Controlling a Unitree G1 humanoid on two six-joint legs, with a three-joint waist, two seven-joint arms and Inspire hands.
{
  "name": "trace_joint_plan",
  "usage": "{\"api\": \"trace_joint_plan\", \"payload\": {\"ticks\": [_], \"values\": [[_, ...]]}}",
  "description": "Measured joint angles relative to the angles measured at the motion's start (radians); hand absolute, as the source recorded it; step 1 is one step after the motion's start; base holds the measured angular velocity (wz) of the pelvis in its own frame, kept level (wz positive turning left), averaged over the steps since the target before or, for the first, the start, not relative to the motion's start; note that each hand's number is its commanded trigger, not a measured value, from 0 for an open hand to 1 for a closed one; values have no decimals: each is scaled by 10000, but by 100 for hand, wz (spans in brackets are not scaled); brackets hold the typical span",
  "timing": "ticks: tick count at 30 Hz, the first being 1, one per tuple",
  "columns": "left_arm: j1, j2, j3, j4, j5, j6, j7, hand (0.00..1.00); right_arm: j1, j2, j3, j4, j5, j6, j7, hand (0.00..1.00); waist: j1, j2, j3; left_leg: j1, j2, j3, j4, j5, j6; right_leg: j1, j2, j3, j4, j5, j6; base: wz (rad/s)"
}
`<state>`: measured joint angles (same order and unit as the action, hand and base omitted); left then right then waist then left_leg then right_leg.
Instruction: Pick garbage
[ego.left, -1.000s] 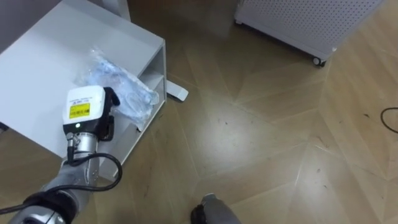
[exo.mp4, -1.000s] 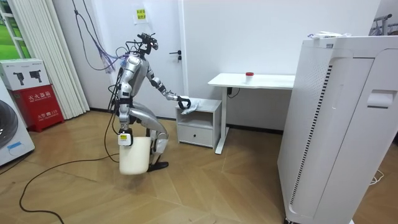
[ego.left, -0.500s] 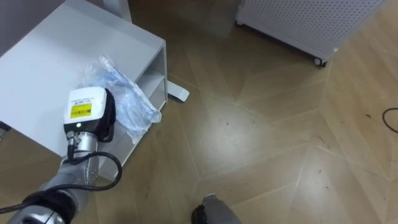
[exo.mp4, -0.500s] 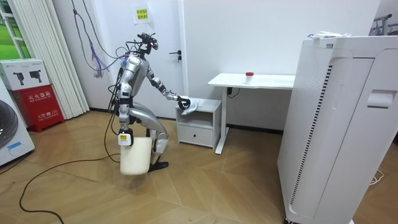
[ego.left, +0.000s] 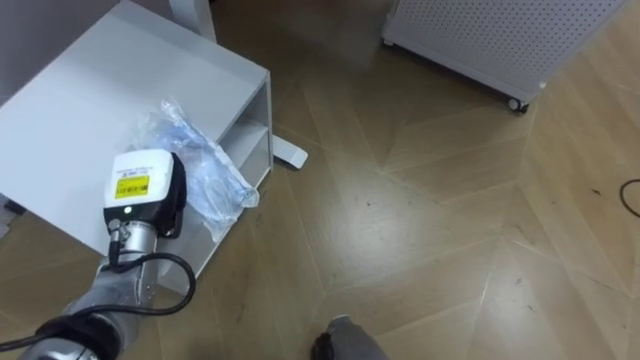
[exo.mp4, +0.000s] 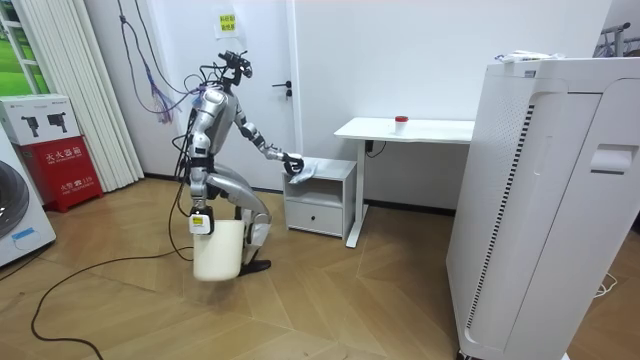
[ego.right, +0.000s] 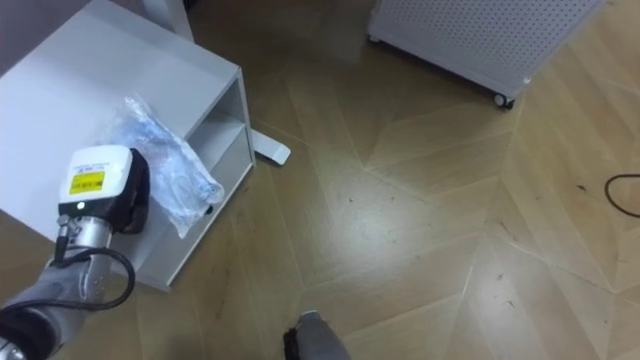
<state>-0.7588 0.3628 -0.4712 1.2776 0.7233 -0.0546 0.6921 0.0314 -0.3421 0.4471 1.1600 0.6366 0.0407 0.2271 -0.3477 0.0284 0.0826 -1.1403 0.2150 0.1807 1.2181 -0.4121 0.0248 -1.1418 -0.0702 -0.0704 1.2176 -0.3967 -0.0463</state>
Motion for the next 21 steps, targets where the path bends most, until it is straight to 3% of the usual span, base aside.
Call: {"api": "trace_joint_plan", "payload": {"ticks": [7, 10, 12, 15, 17, 18, 21], "values": [[410, -67, 89, -359, -901, -751, 787, 100, -153, 0, -109, -57, -245, -396, -788, 100, 311, -60, -16, 740, -213, 89, -515, 99, -78, 677, -188, 24, -341, -81, 110, 6], [718, -216, 313, -830, -1362, -1166, 1030, 100, -497, 4, -349, -72, -342, -519, -1334, 100, 402, -131, -19, 1248, -565, 100, -1227, 370, -75, 1170, -352, -15, -842, 3, 187, 21], [869, -313, 403, -1483, -1585, -1459, 1216, 100, -982, -40, -477, -34, -358, -620, -1907, 100, 731, -218, -28, 1549, -560, 191, -1712, 529, -36, 1469, -336, -25, -1343, 233, 130, 2], [1000, -521, 357, -1797, -1989, -1715, 1278, 100, -1444, -47, -444, -31, -688, -619, -2563, 100, 944, -296, -36, 1901, -552, 191, -2105, 635, 7, 1888, -322, -116, -1827, 389, 115, -5], [1165, -799, 221, -1894, -2428, -1909, 1258, 100, -1673, -93, -442, -30, -977, -620, -3069, 100, 1096, -380, -51, 2267, -593, 174, -2409, 677, 53, 2327, -336, -190, -2200, 419, 159, 6], [1449, -819, 231, -2334, -2581, -1951, 1252, 100, -1808, -96, -454, -37, -979, -623, -3267, 100, 1131, -466, -105, 2347, -676, 168, -2613, 739, 49, 2394, -341, -175, -2370, 445, 198, 0], [2032, -886, 225, -3249, -2609, -2110, 1134, 100, -2106, -64, -1139, -69, -904, -737, -3591, 100, 1400, -507, -123, 2429, -662, 70, -2794, 775, 83, 2619, -327, -309, -2728, 505, 207, 3]]}}
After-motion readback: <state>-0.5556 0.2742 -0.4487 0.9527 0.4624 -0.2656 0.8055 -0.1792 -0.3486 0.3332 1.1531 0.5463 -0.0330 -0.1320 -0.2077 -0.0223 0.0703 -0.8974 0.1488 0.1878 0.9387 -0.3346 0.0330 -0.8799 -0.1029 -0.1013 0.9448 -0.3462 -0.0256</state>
